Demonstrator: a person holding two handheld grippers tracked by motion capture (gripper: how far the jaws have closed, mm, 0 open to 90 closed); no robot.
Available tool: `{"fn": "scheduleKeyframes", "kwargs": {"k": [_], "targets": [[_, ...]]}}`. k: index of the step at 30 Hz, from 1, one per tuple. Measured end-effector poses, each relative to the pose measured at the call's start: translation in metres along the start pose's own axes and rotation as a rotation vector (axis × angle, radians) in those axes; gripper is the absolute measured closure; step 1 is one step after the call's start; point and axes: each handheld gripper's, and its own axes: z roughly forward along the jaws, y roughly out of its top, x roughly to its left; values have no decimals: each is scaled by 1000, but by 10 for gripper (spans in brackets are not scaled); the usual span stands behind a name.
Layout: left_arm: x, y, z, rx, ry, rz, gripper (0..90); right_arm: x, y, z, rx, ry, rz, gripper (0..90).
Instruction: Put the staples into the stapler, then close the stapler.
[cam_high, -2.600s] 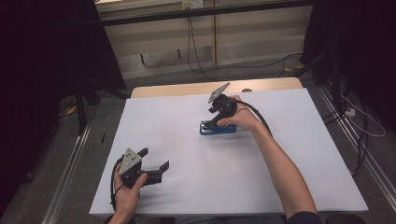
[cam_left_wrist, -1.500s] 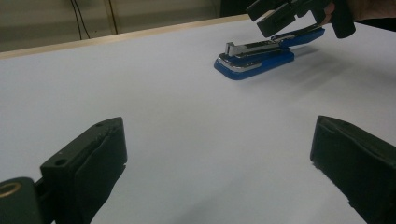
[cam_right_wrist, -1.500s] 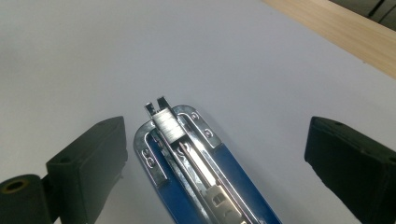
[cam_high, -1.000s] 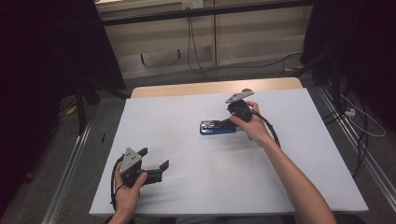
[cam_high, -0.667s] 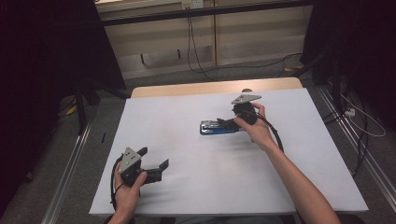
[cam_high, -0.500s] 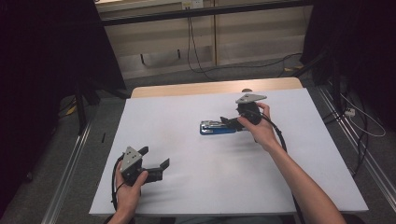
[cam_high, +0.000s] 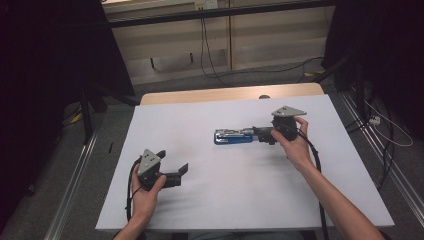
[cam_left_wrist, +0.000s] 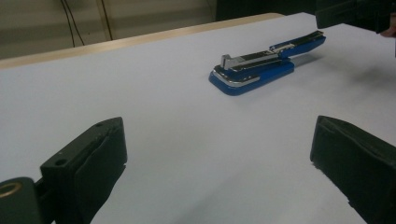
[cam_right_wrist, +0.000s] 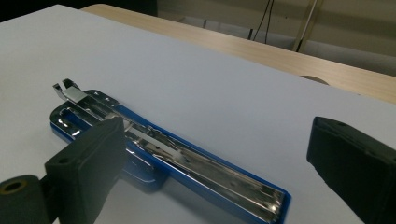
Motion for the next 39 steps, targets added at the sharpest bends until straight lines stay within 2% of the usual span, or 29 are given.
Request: {"fn": "scheduleKeyframes", "kwargs": {"k": [7,9,12,16,19,21,24,25,27,29,32,34,36,39], "targets": [[-9,8,17,15,-36,31,43,-7,-10,-11,-17,-35,14,40],[-11,11,21,28,-38,53,60,-6,-11,-12,-23,-40,6,37],[-12,15,27,13,-43,27,50,-4,-15,-14,-22,-35,6,34],[-14,18,38,53,-23,45,44,-2,-17,-19,-23,-26,15,33],[-16,19,49,88,-83,5,57,-2,-15,-23,-32,-48,6,29],[-19,20,57,86,-81,27,56,-2,-14,-25,-34,-56,4,30],[-19,23,65,72,-84,31,54,-4,-14,-27,-23,-64,-18,35],[-18,25,68,72,-82,31,58,-4,-15,-28,-31,-64,-8,30],[-16,28,73,75,-54,67,64,-8,-18,-28,-47,-46,10,32],[-14,29,79,69,-34,66,64,-9,-21,-28,-38,-66,-12,30],[-12,31,88,87,-51,46,66,-11,-23,-29,-28,-70,-18,31],[-12,34,94,94,-50,67,66,-12,-24,-30,-27,-70,-12,32],[-12,37,99,70,-54,57,69,-13,-26,-30,-25,-70,-7,45],[-12,44,107,80,-72,64,72,-15,-29,-30,-17,-50,11,63]]}}
